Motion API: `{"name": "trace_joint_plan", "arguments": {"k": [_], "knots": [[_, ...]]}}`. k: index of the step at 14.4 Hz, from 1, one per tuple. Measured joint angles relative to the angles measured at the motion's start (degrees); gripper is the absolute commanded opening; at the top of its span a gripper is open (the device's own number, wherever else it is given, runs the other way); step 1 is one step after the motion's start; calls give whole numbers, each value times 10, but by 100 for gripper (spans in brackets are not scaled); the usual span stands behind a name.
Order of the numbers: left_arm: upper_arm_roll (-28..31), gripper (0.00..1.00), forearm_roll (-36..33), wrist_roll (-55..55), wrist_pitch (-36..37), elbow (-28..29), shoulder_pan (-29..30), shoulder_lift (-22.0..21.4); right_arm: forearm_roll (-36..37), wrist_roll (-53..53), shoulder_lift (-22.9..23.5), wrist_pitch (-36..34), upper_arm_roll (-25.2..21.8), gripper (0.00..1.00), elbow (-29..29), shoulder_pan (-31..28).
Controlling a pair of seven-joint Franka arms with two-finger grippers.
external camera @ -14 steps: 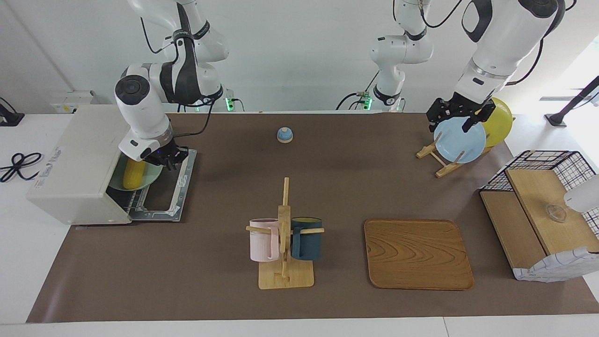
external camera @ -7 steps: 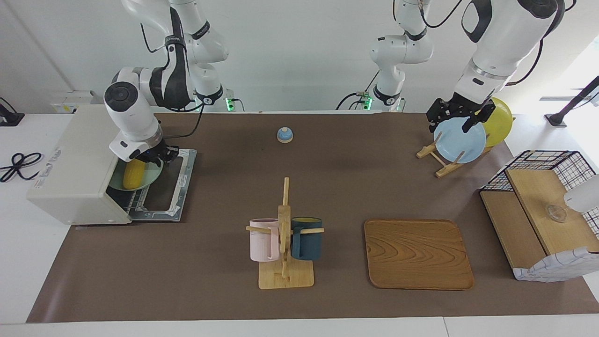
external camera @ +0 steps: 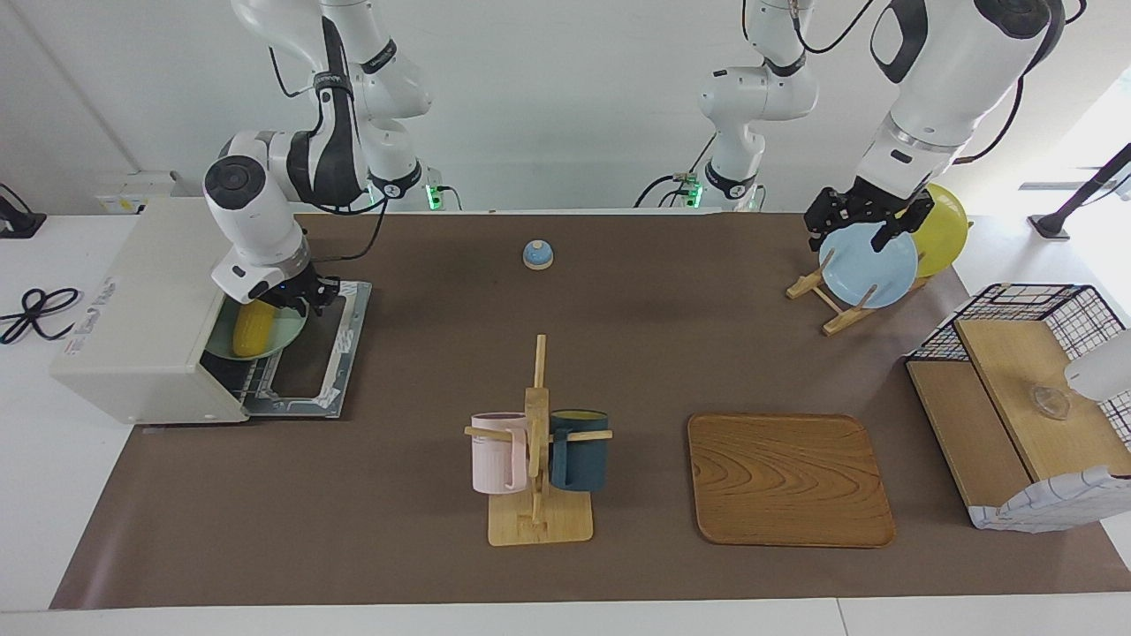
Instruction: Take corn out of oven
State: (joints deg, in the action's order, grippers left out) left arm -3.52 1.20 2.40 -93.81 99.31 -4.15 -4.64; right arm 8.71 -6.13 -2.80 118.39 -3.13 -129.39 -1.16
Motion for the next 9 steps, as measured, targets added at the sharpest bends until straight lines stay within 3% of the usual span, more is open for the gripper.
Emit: {"name": "trace_joint_plan", "arguments": {"k": [6,9], "knots": [[0,100,0,0,0,1,0,0,0,-27,-5,1,0,26,-3,-25],[0,100,0,0,0,1,0,0,0,-36,-6,10,-1,8,-10,-33]]}}
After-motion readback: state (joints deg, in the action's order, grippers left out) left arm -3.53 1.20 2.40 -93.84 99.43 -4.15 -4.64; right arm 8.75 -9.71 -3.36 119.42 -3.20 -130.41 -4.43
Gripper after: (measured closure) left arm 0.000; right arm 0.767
